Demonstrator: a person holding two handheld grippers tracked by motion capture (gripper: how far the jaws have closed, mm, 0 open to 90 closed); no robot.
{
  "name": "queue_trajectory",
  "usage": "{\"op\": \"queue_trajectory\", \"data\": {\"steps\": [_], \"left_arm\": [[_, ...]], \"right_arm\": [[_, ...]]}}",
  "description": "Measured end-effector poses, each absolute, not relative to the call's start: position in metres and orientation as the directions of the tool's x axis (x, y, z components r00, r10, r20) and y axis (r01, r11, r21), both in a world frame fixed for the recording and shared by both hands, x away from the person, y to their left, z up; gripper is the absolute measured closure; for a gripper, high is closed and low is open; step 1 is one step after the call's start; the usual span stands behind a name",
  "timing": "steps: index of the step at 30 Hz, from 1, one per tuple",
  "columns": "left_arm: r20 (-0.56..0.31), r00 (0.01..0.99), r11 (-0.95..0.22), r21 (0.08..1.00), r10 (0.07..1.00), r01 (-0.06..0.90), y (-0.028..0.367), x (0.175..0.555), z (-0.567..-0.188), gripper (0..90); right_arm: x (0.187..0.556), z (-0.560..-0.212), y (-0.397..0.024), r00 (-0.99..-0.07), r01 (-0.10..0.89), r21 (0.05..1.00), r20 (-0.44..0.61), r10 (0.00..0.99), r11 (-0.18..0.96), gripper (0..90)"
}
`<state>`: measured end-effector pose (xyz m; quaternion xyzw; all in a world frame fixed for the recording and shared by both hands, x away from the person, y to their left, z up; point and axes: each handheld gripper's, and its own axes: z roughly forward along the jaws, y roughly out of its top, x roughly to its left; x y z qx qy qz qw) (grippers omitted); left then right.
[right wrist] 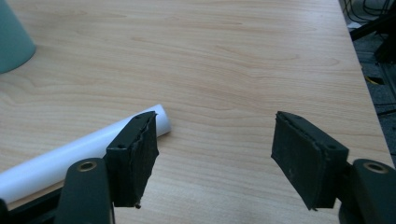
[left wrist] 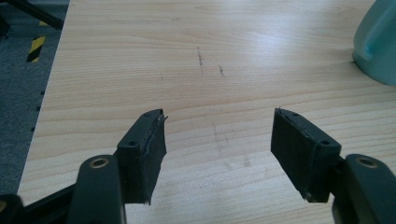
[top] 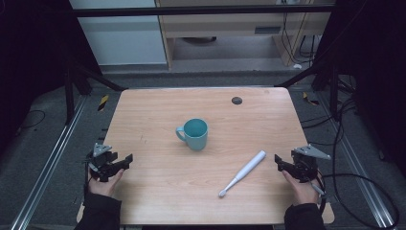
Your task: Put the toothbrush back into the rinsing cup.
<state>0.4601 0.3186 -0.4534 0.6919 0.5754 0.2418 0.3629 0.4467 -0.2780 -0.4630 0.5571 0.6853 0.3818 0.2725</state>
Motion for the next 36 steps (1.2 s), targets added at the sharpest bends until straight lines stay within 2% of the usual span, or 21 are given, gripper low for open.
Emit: {"op": "queue_trajectory", "data": {"steps": [6, 14, 19, 20, 21, 27, 31, 36], "left_arm": [[-0.068, 0.218, -0.085, 0.776, 0.974, 0.624, 0.317, 0.458, -0.454, 37.5], [-0.068, 0.245, -0.102, 0.778, 0.967, 0.620, 0.315, 0.458, -0.457, 37.1], [-0.062, 0.265, -0.121, 0.777, 0.962, 0.618, 0.313, 0.459, -0.459, 36.4], [-0.061, 0.267, -0.122, 0.777, 0.962, 0.618, 0.312, 0.459, -0.459, 36.4], [-0.062, 0.269, -0.123, 0.775, 0.961, 0.619, 0.312, 0.459, -0.459, 36.4], [-0.035, 0.280, -0.152, 0.774, 0.959, 0.615, 0.309, 0.458, -0.459, 36.4], [-0.027, 0.278, -0.156, 0.773, 0.960, 0.615, 0.308, 0.459, -0.459, 36.4], [-0.020, 0.276, -0.161, 0.774, 0.961, 0.613, 0.308, 0.458, -0.458, 36.3]], "right_arm": [[0.442, -0.461, -0.269, -0.302, 0.557, 0.820, 0.049, 0.952, 0.135, 34.2], [0.434, -0.457, -0.246, -0.403, 0.565, 0.801, 0.058, 0.913, 0.199, 42.9], [0.427, -0.454, -0.233, -0.475, 0.572, 0.789, 0.097, 0.875, 0.223, 56.0], [0.426, -0.455, -0.228, -0.502, 0.577, 0.780, 0.106, 0.858, 0.241, 62.0], [0.426, -0.455, -0.228, -0.502, 0.577, 0.780, 0.106, 0.858, 0.241, 62.0], [0.423, -0.459, -0.210, -0.566, 0.577, 0.760, 0.105, 0.818, 0.301, 76.3], [0.424, -0.464, -0.201, -0.592, 0.587, 0.747, 0.132, 0.795, 0.312, 83.2], [0.426, -0.468, -0.194, -0.614, 0.588, 0.736, 0.135, 0.778, 0.337, 86.6]]}}
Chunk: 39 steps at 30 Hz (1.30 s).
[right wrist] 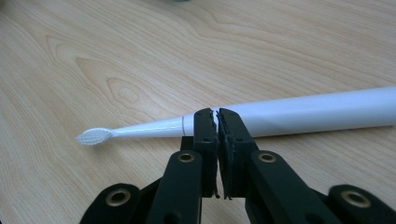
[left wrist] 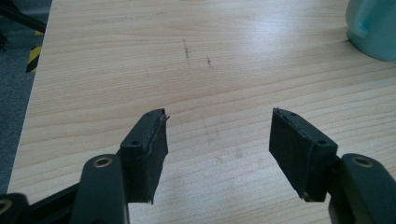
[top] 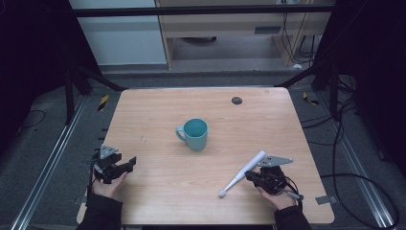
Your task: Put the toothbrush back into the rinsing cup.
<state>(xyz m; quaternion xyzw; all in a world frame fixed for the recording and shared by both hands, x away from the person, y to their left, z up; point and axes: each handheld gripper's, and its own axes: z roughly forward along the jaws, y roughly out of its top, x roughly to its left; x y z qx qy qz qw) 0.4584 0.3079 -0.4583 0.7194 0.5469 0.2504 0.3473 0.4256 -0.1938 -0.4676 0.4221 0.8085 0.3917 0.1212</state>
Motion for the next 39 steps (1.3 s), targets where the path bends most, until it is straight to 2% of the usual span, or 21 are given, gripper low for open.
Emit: {"op": "queue_trajectory", "data": {"steps": [4, 20, 35, 39], "left_arm": [[-0.019, 0.277, -0.161, 0.774, 0.961, 0.613, 0.307, 0.459, -0.458, 36.3], [-0.012, 0.280, -0.168, 0.775, 0.960, 0.609, 0.306, 0.459, -0.458, 36.3], [-0.012, 0.276, -0.165, 0.774, 0.961, 0.612, 0.307, 0.460, -0.458, 36.0], [-0.016, 0.272, -0.161, 0.773, 0.962, 0.613, 0.308, 0.460, -0.459, 36.0]], "right_arm": [[0.428, -0.471, -0.188, -0.626, 0.589, 0.726, 0.132, 0.769, 0.355, 89.5], [0.434, -0.483, -0.170, -0.651, 0.592, 0.681, 0.089, 0.753, 0.431, 89.8], [0.438, -0.486, -0.163, -0.656, 0.596, 0.673, 0.095, 0.749, 0.437, 89.4], [0.438, -0.481, -0.167, -0.648, 0.595, 0.696, 0.120, 0.752, 0.401, 88.8]]}}
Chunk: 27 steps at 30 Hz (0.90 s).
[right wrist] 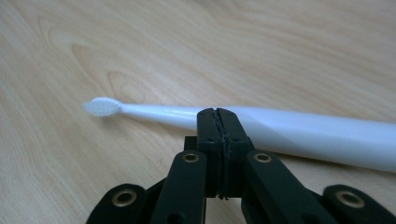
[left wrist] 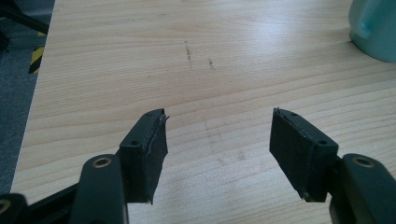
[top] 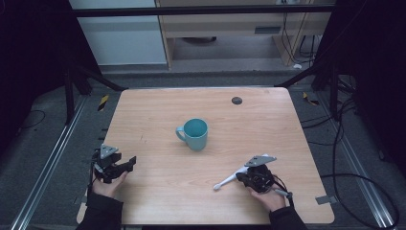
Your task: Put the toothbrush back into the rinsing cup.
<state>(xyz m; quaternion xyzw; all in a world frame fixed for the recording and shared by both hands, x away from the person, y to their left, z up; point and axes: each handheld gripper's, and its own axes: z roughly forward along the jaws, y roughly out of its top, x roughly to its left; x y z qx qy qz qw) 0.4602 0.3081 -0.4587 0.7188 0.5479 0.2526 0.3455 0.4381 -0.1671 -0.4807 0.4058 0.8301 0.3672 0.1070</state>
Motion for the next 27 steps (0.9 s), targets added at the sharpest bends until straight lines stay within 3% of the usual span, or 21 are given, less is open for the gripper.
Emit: {"op": "queue_trajectory", "data": {"steps": [9, 27], "left_arm": [[-0.018, 0.273, -0.160, 0.773, 0.962, 0.614, 0.308, 0.461, -0.459, 35.7], [-0.017, 0.274, -0.161, 0.772, 0.962, 0.615, 0.309, 0.462, -0.459, 35.7]], "right_arm": [[0.462, -0.464, -0.207, -0.494, 0.589, 0.767, 0.093, 0.865, 0.254, 88.8], [0.499, -0.480, -0.233, -0.389, 0.641, 0.731, 0.048, 0.920, 0.233, 89.4]]}}
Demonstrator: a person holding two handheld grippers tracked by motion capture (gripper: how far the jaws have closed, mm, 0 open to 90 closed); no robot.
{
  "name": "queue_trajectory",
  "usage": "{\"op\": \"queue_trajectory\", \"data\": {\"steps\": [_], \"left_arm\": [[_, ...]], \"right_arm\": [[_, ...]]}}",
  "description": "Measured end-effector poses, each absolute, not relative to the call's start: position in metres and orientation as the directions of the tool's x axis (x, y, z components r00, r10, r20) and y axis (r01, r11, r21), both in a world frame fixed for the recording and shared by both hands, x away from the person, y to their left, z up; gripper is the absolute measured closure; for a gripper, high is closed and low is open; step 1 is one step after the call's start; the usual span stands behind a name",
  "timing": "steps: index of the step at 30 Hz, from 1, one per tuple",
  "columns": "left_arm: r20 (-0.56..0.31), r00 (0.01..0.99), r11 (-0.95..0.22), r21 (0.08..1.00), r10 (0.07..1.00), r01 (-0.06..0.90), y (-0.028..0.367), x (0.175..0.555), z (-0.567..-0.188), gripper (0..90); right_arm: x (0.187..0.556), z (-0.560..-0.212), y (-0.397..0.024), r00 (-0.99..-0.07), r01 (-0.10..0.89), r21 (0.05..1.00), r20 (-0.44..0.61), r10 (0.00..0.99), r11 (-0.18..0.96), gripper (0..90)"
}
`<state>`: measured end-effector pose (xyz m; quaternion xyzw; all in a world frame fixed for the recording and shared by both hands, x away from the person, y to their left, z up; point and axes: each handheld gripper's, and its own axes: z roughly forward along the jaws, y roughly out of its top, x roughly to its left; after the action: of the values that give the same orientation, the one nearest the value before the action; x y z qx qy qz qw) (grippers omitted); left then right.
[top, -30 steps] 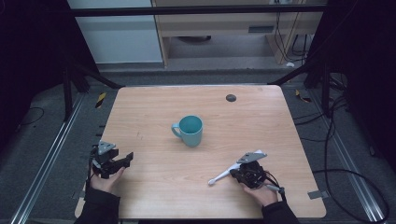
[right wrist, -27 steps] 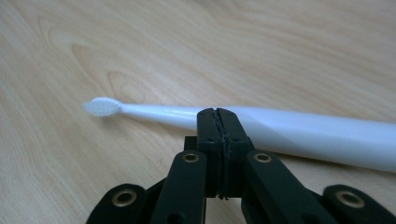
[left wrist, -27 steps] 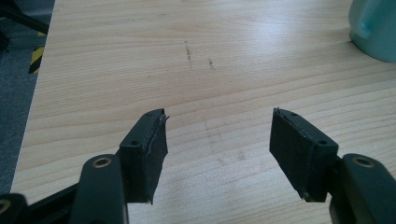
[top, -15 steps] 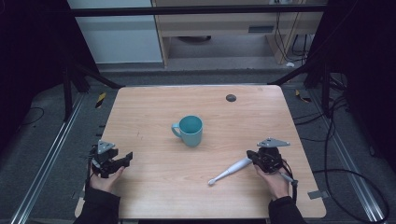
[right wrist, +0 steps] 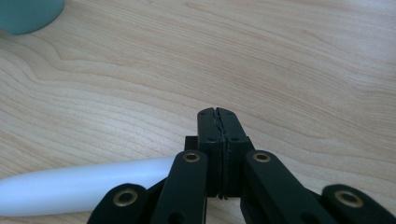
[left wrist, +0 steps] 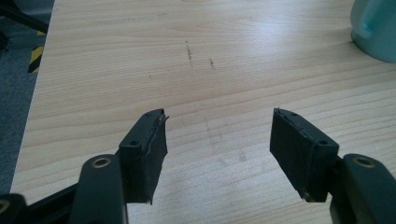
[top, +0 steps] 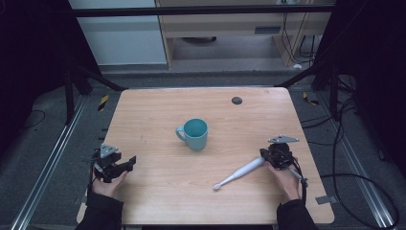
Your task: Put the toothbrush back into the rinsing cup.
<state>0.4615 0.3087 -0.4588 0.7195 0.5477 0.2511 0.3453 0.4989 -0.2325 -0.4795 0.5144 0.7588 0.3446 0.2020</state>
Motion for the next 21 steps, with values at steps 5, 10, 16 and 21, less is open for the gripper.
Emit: {"op": "queue_trajectory", "data": {"steps": [5, 10, 16, 21], "left_arm": [[-0.016, 0.274, -0.163, 0.772, 0.962, 0.614, 0.308, 0.461, -0.459, 35.7], [-0.019, 0.275, -0.160, 0.773, 0.961, 0.614, 0.309, 0.461, -0.459, 35.7], [-0.019, 0.273, -0.159, 0.775, 0.962, 0.611, 0.309, 0.461, -0.458, 35.7], [-0.018, 0.273, -0.158, 0.776, 0.962, 0.610, 0.309, 0.460, -0.458, 35.6]], "right_arm": [[0.498, -0.480, -0.232, -0.390, 0.648, 0.722, 0.043, 0.920, 0.242, 89.3], [0.495, -0.479, -0.235, -0.390, 0.660, 0.710, 0.046, 0.920, 0.245, 89.2], [0.490, -0.478, -0.235, -0.392, 0.660, 0.701, 0.016, 0.920, 0.269, 89.3], [0.485, -0.476, -0.235, -0.399, 0.662, 0.691, -0.002, 0.917, 0.289, 89.3]]}}
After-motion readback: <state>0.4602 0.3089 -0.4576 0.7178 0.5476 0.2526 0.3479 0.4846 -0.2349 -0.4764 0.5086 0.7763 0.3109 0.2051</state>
